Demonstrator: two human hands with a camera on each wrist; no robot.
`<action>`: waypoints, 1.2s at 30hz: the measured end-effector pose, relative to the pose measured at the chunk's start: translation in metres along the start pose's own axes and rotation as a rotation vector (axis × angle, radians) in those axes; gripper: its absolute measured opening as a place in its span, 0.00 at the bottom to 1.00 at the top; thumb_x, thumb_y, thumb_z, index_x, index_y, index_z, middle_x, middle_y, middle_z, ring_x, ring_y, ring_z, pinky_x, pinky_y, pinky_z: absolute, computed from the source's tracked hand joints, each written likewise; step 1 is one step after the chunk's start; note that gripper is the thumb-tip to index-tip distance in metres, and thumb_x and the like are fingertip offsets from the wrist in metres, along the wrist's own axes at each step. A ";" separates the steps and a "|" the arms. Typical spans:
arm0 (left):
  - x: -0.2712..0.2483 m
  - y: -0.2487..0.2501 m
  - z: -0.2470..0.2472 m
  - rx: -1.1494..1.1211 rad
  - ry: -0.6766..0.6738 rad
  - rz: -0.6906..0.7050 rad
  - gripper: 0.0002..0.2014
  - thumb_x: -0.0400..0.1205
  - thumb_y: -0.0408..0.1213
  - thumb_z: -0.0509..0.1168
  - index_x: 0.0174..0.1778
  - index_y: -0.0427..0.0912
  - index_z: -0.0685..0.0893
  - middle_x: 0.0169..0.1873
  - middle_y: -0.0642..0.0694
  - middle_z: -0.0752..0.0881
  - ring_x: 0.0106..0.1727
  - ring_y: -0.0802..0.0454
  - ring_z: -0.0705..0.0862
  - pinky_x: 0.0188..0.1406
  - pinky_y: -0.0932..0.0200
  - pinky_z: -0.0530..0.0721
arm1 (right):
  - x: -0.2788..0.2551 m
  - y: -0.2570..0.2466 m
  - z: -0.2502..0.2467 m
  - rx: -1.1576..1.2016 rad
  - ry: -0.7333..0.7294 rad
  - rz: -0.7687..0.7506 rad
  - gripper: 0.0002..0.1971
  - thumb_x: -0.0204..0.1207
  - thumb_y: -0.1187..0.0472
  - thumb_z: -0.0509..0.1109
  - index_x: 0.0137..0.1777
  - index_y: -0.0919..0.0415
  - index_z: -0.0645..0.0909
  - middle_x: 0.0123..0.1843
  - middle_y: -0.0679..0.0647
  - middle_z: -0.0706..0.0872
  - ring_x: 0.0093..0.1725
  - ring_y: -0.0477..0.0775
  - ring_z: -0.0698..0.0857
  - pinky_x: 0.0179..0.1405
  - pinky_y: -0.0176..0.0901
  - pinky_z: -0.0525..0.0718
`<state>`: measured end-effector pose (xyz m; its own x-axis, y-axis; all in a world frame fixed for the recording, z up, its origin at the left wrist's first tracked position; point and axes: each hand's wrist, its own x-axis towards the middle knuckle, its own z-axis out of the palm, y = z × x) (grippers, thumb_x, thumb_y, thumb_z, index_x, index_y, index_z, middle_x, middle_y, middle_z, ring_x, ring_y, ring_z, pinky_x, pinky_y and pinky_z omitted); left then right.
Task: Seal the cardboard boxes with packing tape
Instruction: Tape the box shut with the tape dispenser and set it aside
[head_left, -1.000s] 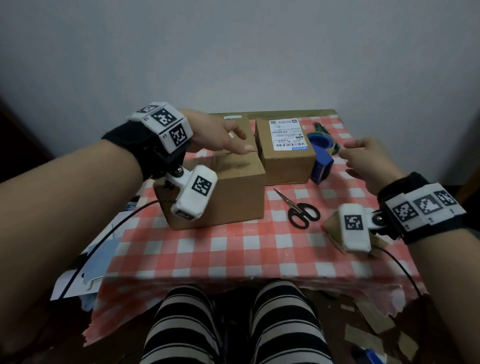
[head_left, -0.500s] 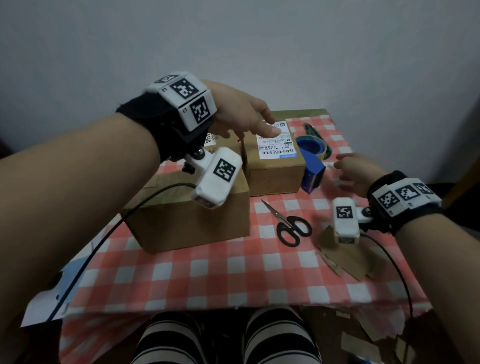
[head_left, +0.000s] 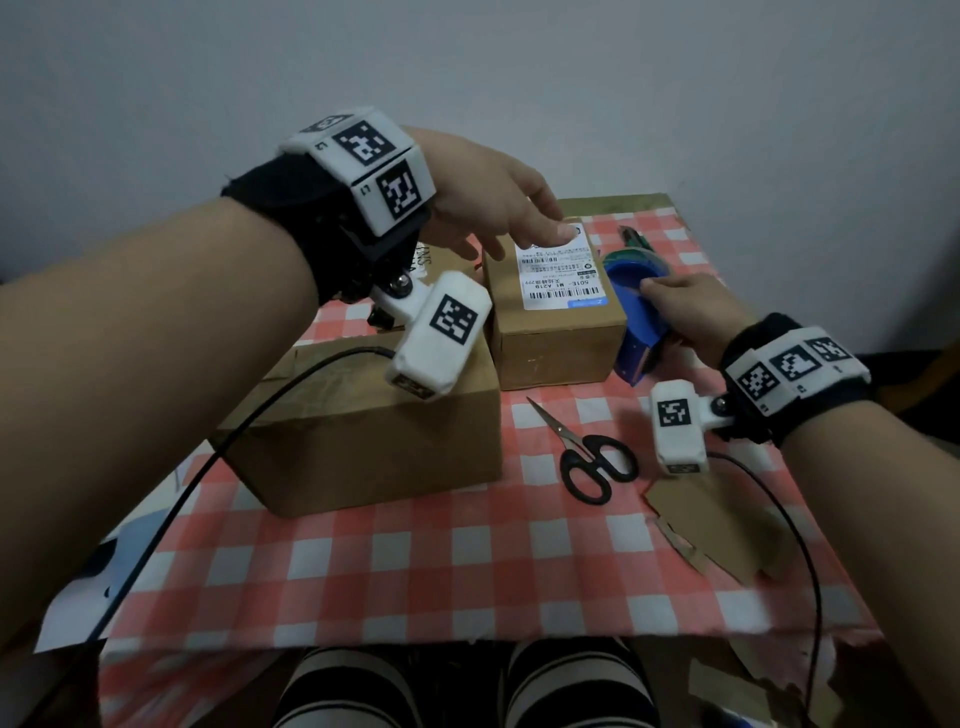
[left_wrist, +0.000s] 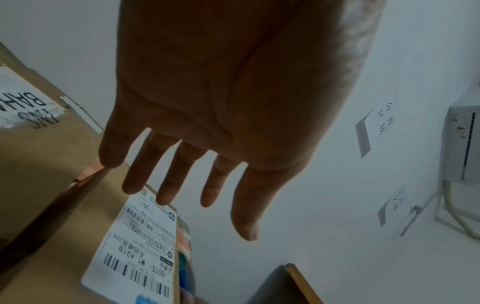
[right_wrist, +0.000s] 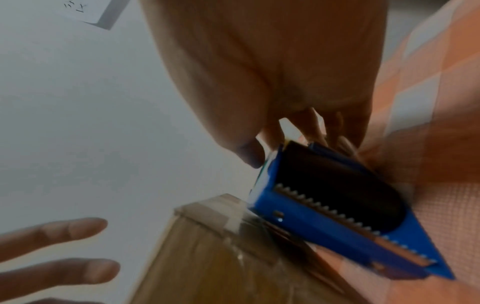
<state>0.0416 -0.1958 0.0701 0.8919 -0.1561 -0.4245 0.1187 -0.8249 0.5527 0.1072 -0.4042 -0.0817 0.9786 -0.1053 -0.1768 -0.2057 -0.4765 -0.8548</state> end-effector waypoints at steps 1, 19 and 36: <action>-0.001 -0.001 0.000 -0.002 0.000 -0.002 0.22 0.80 0.51 0.67 0.70 0.51 0.76 0.63 0.47 0.80 0.66 0.46 0.79 0.70 0.48 0.74 | -0.001 -0.001 0.000 0.009 0.006 -0.012 0.16 0.83 0.54 0.66 0.63 0.63 0.86 0.53 0.58 0.85 0.49 0.55 0.82 0.45 0.44 0.80; -0.054 -0.011 -0.005 0.013 0.069 0.009 0.25 0.79 0.51 0.68 0.72 0.51 0.74 0.56 0.50 0.80 0.64 0.48 0.80 0.70 0.48 0.77 | -0.043 -0.012 -0.017 0.186 -0.035 0.097 0.13 0.82 0.54 0.68 0.65 0.54 0.82 0.46 0.51 0.83 0.49 0.56 0.80 0.51 0.51 0.76; -0.066 -0.016 0.000 0.055 0.043 0.003 0.28 0.78 0.53 0.69 0.73 0.52 0.74 0.64 0.46 0.80 0.64 0.48 0.80 0.69 0.48 0.78 | -0.049 0.001 -0.028 0.181 0.219 0.080 0.15 0.69 0.70 0.72 0.36 0.47 0.74 0.53 0.67 0.85 0.41 0.66 0.89 0.20 0.48 0.80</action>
<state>-0.0195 -0.1726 0.0892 0.9101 -0.1364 -0.3913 0.0926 -0.8534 0.5129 0.0586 -0.4239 -0.0597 0.9307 -0.3316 -0.1546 -0.2588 -0.2978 -0.9189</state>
